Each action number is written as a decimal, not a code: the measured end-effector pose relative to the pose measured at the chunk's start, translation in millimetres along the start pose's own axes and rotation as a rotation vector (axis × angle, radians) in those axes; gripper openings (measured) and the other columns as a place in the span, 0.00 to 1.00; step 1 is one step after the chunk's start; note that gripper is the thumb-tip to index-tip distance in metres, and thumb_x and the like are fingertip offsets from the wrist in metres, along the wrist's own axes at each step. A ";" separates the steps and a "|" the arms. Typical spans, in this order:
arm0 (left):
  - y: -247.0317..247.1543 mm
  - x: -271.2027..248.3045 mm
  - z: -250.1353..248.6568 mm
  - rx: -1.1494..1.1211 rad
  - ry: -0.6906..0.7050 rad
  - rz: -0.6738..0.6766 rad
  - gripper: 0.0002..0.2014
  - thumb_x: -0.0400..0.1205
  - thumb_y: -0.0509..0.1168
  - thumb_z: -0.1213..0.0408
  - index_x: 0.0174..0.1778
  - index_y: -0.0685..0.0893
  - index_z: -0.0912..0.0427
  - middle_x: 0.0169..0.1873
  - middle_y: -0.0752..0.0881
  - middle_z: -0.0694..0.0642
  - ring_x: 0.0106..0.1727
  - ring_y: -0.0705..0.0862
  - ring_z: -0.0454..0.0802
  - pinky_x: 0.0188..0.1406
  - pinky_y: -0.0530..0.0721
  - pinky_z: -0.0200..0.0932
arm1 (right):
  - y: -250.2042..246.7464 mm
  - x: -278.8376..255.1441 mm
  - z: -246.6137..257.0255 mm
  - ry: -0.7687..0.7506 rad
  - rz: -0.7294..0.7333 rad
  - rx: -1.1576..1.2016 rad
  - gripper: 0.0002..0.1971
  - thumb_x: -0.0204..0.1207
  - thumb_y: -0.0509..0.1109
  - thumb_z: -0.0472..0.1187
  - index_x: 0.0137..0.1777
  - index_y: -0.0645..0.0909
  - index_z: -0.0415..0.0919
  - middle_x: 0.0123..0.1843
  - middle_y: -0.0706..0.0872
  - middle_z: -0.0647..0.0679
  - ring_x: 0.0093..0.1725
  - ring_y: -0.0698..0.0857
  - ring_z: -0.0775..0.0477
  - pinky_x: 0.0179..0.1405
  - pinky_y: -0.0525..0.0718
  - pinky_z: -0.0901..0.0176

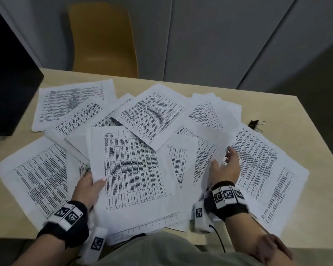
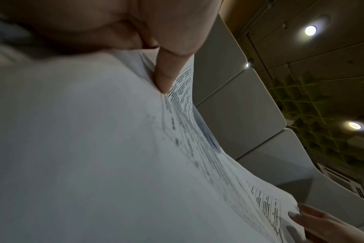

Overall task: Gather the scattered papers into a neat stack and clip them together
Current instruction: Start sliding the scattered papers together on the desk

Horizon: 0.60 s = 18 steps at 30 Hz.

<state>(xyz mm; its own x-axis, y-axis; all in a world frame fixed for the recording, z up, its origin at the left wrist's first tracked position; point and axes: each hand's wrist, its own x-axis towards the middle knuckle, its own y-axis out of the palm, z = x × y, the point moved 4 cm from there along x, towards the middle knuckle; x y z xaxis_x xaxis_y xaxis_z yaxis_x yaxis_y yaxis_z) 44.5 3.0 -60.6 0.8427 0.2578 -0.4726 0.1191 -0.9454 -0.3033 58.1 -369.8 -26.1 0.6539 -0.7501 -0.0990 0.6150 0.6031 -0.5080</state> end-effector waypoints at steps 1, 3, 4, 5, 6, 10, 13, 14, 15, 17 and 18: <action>0.5 -0.7 -0.6 0.000 0.002 0.001 0.03 0.82 0.63 0.65 0.50 0.80 0.56 0.44 0.83 0.50 0.48 0.80 0.52 0.50 0.75 0.47 | -1.5 -2.2 -0.4 0.001 0.002 0.006 0.30 0.71 0.71 0.30 0.71 0.68 0.49 0.57 0.81 0.50 0.59 0.80 0.48 0.63 0.80 0.51; 0.0 0.2 0.2 -0.005 -0.010 0.003 0.01 0.82 0.63 0.66 0.46 0.80 0.55 0.44 0.83 0.51 0.48 0.80 0.52 0.50 0.75 0.47 | -3.4 -4.5 -2.7 0.062 0.047 0.035 0.29 0.73 0.68 0.28 0.71 0.65 0.48 0.49 0.81 0.50 0.53 0.82 0.45 0.58 0.83 0.48; -0.9 2.0 1.4 -0.013 -0.015 0.008 0.03 0.82 0.63 0.66 0.45 0.80 0.54 0.45 0.84 0.52 0.49 0.80 0.54 0.51 0.75 0.47 | -2.2 -5.3 -4.8 0.121 0.101 0.062 0.28 0.75 0.66 0.28 0.71 0.64 0.46 0.49 0.82 0.47 0.52 0.84 0.41 0.56 0.84 0.45; -1.9 4.1 3.3 -0.024 -0.020 0.017 0.04 0.82 0.64 0.66 0.46 0.81 0.52 0.46 0.84 0.52 0.51 0.81 0.55 0.54 0.75 0.48 | 1.5 -6.1 -8.4 0.185 0.172 0.074 0.26 0.75 0.65 0.28 0.72 0.63 0.43 0.52 0.83 0.42 0.53 0.84 0.36 0.56 0.84 0.43; -2.4 5.8 4.9 -0.033 -0.024 0.026 0.05 0.82 0.64 0.66 0.47 0.81 0.50 0.49 0.85 0.53 0.53 0.82 0.55 0.56 0.76 0.48 | 6.3 -7.7 -11.9 0.225 0.245 0.068 0.24 0.75 0.64 0.27 0.71 0.65 0.38 0.57 0.83 0.35 0.55 0.84 0.33 0.56 0.83 0.44; -4.5 7.9 6.9 -0.075 -0.047 0.038 0.07 0.81 0.64 0.68 0.51 0.82 0.53 0.51 0.86 0.56 0.53 0.83 0.57 0.52 0.79 0.48 | 19.8 -10.4 -19.5 0.198 0.461 -0.003 0.12 0.74 0.61 0.23 0.54 0.76 0.33 0.51 0.86 0.31 0.35 0.84 0.39 0.37 0.87 0.49; -3.8 8.3 5.8 -0.113 -0.103 0.100 0.08 0.79 0.64 0.73 0.52 0.83 0.61 0.51 0.87 0.64 0.53 0.85 0.63 0.56 0.81 0.57 | 22.7 -15.6 -21.7 0.218 0.619 -0.062 0.08 0.75 0.60 0.23 0.49 0.77 0.33 0.36 0.83 0.38 0.21 0.77 0.46 0.15 0.77 0.64; -1.8 8.2 6.1 -0.114 -0.125 0.137 0.08 0.78 0.66 0.74 0.51 0.83 0.62 0.52 0.87 0.67 0.54 0.85 0.65 0.60 0.80 0.61 | 24.8 -18.0 -20.8 0.210 0.659 -0.083 0.09 0.74 0.60 0.23 0.45 0.77 0.35 0.34 0.82 0.39 0.21 0.77 0.46 0.15 0.77 0.64; 1.6 6.0 6.4 -0.102 -0.140 0.178 0.09 0.77 0.68 0.73 0.51 0.83 0.62 0.53 0.87 0.67 0.55 0.85 0.65 0.62 0.78 0.64 | 29.2 -21.9 -19.3 0.200 0.694 -0.109 0.11 0.73 0.58 0.22 0.41 0.77 0.37 0.33 0.82 0.38 0.22 0.78 0.44 0.19 0.78 0.61; 9.6 1.1 7.3 -0.022 -0.135 0.232 0.11 0.74 0.72 0.70 0.51 0.83 0.56 0.53 0.87 0.62 0.57 0.84 0.63 0.66 0.76 0.64 | 40.3 -31.1 -13.7 0.159 0.773 -0.149 0.12 0.71 0.57 0.21 0.41 0.78 0.35 0.35 0.83 0.34 0.30 0.82 0.41 0.31 0.83 0.52; 13.4 -1.4 7.4 0.027 -0.126 0.240 0.13 0.73 0.73 0.68 0.52 0.83 0.54 0.53 0.87 0.58 0.59 0.83 0.61 0.67 0.75 0.63 | 44.7 -34.9 -11.0 0.134 0.806 -0.175 0.11 0.70 0.57 0.21 0.41 0.79 0.34 0.37 0.84 0.33 0.33 0.82 0.40 0.36 0.83 0.48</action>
<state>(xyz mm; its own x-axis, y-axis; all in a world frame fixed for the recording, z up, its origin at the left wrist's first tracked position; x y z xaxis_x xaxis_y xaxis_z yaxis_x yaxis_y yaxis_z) 41.0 -8.6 -70.1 0.7727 0.0518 -0.6326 -0.0912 -0.9772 -0.1915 57.9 -319.7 -54.7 0.7994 -0.1392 -0.5844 -0.1037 0.9262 -0.3625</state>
